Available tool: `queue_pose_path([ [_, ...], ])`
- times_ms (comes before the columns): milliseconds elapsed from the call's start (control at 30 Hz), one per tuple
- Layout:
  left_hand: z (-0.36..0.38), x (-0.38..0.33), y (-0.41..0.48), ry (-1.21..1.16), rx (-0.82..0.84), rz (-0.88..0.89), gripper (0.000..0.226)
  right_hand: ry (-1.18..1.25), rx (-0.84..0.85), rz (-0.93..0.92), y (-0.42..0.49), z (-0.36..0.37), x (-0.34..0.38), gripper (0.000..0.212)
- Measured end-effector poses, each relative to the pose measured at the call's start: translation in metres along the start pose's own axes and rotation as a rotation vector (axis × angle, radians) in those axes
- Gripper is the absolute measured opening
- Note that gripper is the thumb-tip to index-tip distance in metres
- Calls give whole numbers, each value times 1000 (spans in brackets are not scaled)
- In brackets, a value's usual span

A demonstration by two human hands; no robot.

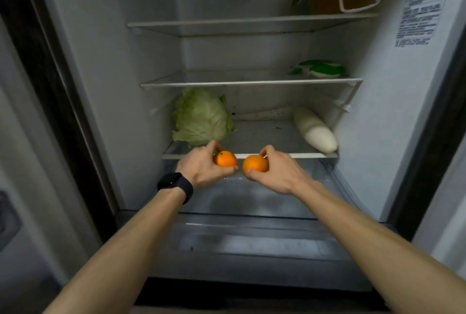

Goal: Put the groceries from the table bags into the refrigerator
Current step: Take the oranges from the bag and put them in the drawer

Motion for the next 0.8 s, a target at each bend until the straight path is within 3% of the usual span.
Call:
queue_pose_path([
  [133, -8, 30, -15, 3, 217, -78, 80, -156, 240, -64, 2, 11, 11, 62],
  [300, -2, 61, -6, 165, 359, -124, 66, -284, 452, -51, 18, 41, 20, 93],
  [467, 14, 73, 16, 231, 529, -138, 71, -414, 599, -72, 43, 61, 28, 67],
  [700, 36, 81, 50, 257, 665, -152, 76, -325, 522, -39, 76, 90, 30, 72],
  [800, 48, 91, 57, 284, 612, -130, 77, -197, 441, -38, 77, 110, 25, 75],
])
Point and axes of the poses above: each hand's wrist, its own y-axis towards the middle knuckle, its own z-axis out of the palm, x = y × z, the point moved 2 cm from there along y, towards the middle knuckle, and after that the axes turned 2 degrees about y, right-handed, at the moved point
